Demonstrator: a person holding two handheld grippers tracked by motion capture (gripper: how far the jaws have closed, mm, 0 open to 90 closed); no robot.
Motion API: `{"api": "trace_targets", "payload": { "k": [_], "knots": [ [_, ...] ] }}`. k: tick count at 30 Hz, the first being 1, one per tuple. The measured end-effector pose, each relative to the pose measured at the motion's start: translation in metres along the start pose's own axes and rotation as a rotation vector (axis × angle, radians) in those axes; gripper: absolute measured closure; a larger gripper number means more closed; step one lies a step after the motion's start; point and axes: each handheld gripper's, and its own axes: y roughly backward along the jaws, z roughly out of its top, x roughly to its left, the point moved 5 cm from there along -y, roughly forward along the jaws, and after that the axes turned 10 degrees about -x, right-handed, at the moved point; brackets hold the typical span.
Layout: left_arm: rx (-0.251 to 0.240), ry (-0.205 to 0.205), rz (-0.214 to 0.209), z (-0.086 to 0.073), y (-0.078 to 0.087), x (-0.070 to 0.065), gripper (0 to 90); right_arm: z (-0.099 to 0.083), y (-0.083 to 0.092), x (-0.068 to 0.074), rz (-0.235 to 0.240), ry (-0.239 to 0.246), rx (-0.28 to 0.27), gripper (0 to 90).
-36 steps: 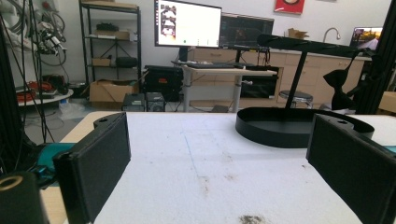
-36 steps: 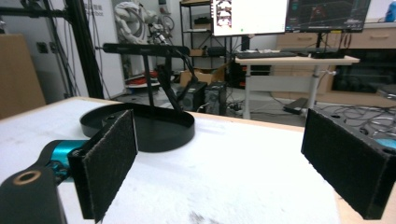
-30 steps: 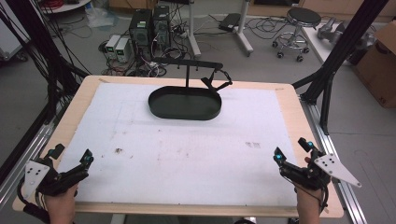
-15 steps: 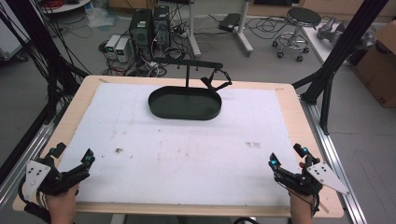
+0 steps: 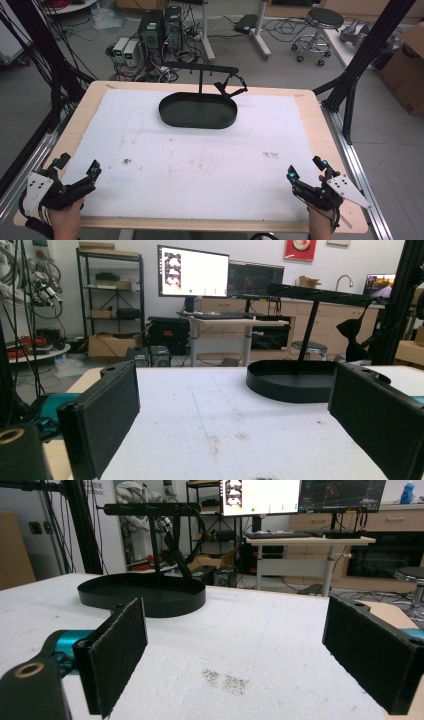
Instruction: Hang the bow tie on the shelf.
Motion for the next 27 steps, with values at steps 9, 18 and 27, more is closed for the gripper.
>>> {"api": "trace_targets", "payload": {
  "k": [9,18,27],
  "knots": [
    [0.001,-0.004,0.000,0.0007,-0.0001,-0.0002,6.8,0.0004,-0.0008,0.0039,0.020,0.006,-0.006,9.9],
    [0.008,-0.005,-0.003,0.0012,-0.0001,-0.0004,6.8,0.0014,0.0002,0.0040,0.028,0.006,-0.016,9.9],
    [0.008,-0.007,-0.004,0.0011,-0.0004,-0.0003,6.8,0.0010,-0.0009,0.0060,0.039,0.010,-0.013,9.9]
  ]
}}
